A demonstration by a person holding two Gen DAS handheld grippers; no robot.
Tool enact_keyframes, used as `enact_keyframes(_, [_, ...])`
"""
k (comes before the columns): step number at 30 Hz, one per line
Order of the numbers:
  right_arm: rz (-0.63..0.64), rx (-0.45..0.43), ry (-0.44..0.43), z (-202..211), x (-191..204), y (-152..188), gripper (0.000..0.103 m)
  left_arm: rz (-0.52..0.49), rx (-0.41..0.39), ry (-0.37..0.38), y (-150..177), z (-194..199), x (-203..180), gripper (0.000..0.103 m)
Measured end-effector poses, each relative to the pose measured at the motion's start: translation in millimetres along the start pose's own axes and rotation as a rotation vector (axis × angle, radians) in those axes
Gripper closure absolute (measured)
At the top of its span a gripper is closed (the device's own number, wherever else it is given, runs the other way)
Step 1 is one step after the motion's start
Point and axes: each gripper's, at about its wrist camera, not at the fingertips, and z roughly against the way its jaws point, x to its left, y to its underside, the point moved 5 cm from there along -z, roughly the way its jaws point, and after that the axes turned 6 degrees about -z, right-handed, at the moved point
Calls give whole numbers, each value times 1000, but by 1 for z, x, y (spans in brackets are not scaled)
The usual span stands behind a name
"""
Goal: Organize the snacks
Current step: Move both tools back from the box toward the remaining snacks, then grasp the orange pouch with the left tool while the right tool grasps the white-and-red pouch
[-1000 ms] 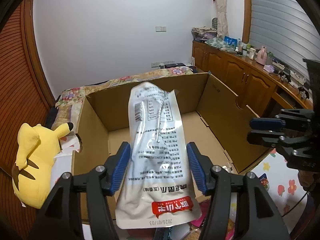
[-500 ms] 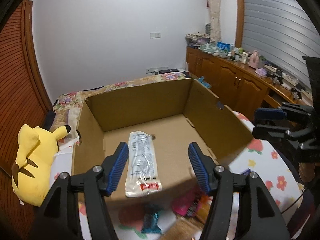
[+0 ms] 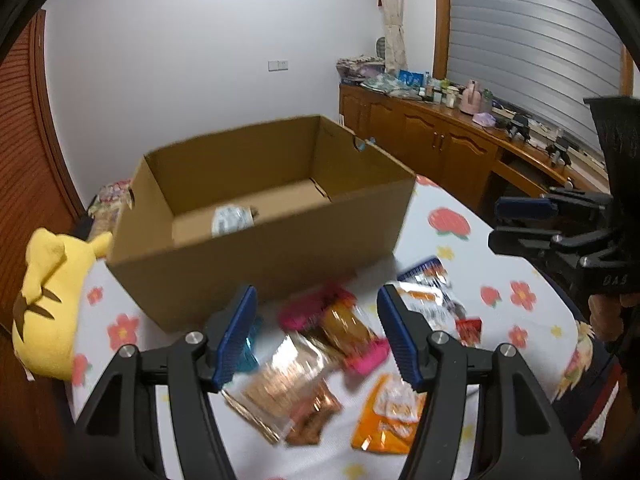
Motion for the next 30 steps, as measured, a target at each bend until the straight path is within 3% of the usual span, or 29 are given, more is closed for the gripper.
enact_keyframes(3, [-37, 25, 8, -3, -2, 28, 44, -6, 13, 10, 16, 2, -11, 36])
enact_keyframes(5, [-57, 39, 9, -6, -2, 41, 43, -15, 12, 9, 24, 3, -18, 26])
enact_keyframes(8, [-87, 58, 14, -10, -4, 60, 33, -21, 13, 23, 32, 4, -24, 24])
enact_keyframes(15, [-94, 114, 36, -27, -2, 95, 31, -12, 41, 36, 57, 0, -32, 23])
enact_keyframes(30, [-105, 194, 106, -60, -11, 120, 29, -15, 82, 66, 79, -21, -51, 23])
